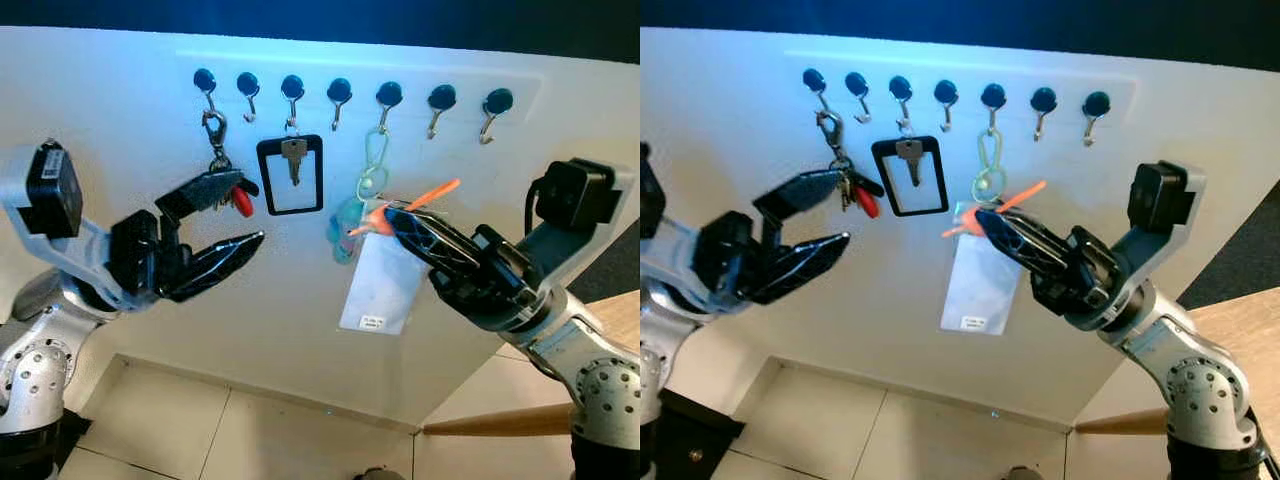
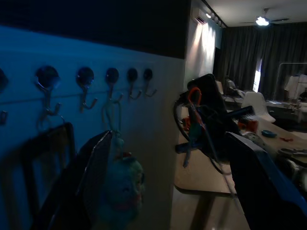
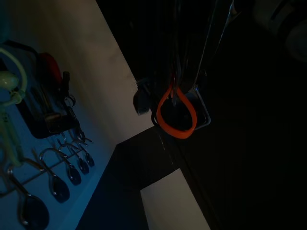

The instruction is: Hang keys on a hook

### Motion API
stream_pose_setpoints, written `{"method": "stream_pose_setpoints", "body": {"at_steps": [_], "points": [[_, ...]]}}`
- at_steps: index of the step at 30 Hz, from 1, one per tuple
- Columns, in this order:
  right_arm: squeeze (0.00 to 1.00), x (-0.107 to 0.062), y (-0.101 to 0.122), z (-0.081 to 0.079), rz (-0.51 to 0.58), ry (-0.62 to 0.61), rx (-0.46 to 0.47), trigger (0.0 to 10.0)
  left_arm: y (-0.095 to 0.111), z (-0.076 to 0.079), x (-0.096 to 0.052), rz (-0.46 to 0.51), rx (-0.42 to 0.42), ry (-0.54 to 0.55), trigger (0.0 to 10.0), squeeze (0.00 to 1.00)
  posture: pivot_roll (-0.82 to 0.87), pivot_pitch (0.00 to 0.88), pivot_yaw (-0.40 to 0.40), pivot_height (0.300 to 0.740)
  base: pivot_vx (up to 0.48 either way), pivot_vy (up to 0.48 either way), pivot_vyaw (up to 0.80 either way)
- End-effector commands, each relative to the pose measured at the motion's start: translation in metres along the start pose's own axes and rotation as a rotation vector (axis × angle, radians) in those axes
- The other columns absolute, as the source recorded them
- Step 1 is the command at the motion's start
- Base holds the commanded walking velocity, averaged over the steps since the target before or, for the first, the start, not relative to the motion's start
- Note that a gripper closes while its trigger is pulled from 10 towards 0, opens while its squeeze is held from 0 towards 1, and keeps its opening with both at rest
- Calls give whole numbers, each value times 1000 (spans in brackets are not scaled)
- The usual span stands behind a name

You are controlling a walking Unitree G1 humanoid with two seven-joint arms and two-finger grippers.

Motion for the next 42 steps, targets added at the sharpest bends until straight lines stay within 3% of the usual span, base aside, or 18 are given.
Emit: {"method": "stream_pose_setpoints", "body": {"at_steps": [1, 4, 9, 14, 28, 42], "points": [[0, 3, -2, -3, -15, 21, -9, 10000, -8, 3, -4, -56, -48, -23, 10000, 0, -104, 43, 55, 740, 0, 0, 0], [0, 3, -4, -3, -25, 20, -15, 10000, -15, 8, -6, -101, -95, -62, 10000, 0, -103, 46, 60, 740, 0, 0, 0], [0, 4, -13, 0, -68, 4, -19, 10000, -20, 7, -5, -138, -100, -65, 10000, 0, -100, 49, 62, 740, 0, 0, 0], [0, 7, -34, 7, -157, -21, -16, 10000, -32, 4, 5, -167, -108, -69, 10000, 0, -103, 47, 66, 740, 0, 0, 0], [0, 12, -38, 5, -166, 4, -14, 10000, -50, 8, 21, -209, -134, -126, 10000, 0, -113, 46, 69, 740, 0, 0, 0], [0, 14, -44, 6, -185, -1, -9, 10000, -55, 11, 31, -205, -142, -159, 10000, 0, -114, 52, 68, 740, 0, 0, 0]]}}
Point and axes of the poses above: a point about 5 cm out from each wrist's last joint towards the gripper, its own x axis pointing out of the wrist towards the gripper, its own y axis along the axis of the wrist's last joint, z = x × y, the point moved 5 cm from there along x, pointing out of the wrist towards the gripper, and after that the axes turned 5 degrees about x, right-handed, at the moved point
